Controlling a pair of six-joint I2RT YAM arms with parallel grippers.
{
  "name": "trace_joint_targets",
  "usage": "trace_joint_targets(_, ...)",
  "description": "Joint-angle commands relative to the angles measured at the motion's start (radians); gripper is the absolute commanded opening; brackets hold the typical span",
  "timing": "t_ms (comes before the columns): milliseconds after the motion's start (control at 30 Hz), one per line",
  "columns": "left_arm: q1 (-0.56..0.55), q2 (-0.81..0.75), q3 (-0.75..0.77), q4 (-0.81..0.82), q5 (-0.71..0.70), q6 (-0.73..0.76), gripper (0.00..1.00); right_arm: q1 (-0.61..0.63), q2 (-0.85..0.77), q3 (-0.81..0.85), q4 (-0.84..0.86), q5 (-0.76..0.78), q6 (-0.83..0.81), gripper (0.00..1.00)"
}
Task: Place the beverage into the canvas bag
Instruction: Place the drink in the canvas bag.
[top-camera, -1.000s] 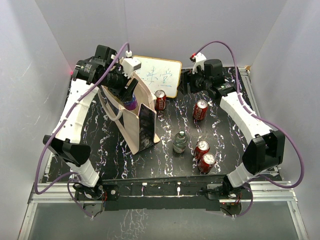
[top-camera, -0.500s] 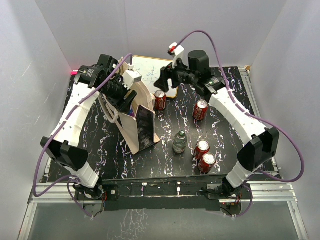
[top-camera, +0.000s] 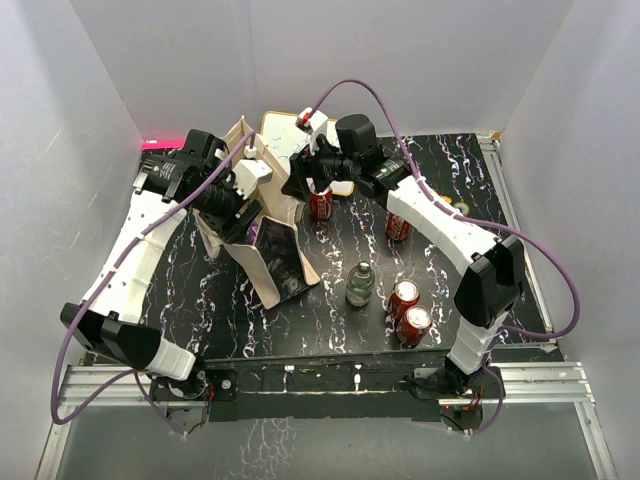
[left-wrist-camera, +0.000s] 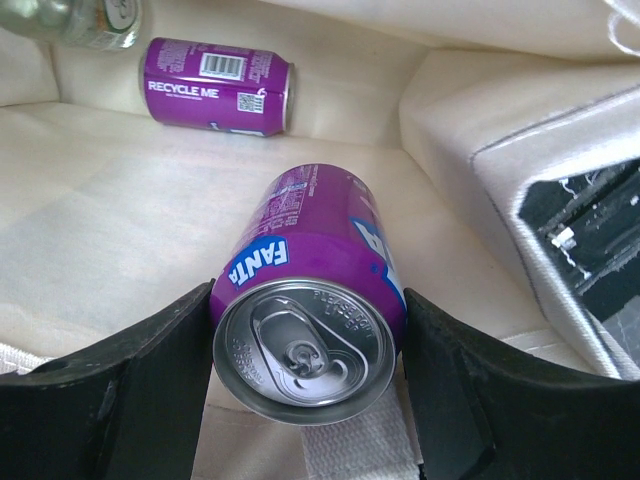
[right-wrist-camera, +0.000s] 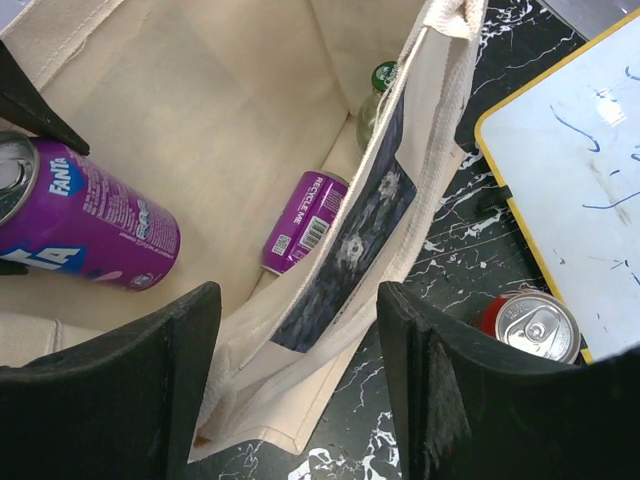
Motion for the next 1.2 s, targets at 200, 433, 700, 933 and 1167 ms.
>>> trace_joint_targets(200,0.016,0.086,0.058,0.12,-0.07,-0.11,0.0,0.031,-0.009,0.009,0.036,0.023,-0.075,0.52)
trace_joint_targets(433,0.039,0.212,0.164,0.159,-0.082,-0.139,0.0,0.033,-0.017,-0.003,0.033,0.043,-0.101,0.5)
trace_joint_targets(700,0.072,0.224,0.098,0.2,-0.069,-0.106,0.0,0.031,-0.022,-0.018,0.033,0.068,-0.118,0.48)
trace_joint_targets(933,0.112,0.128,-0.056,0.268,0.002,0.016,0.0,-0.008,-0.023,-0.041,0.061,0.035,-0.11,0.45)
trace_joint_targets(1167,0.128,0.06,-0.187,0.383,-0.018,0.032,0.0,-0.042,-0.022,-0.079,0.083,-0.025,-0.113,0.41)
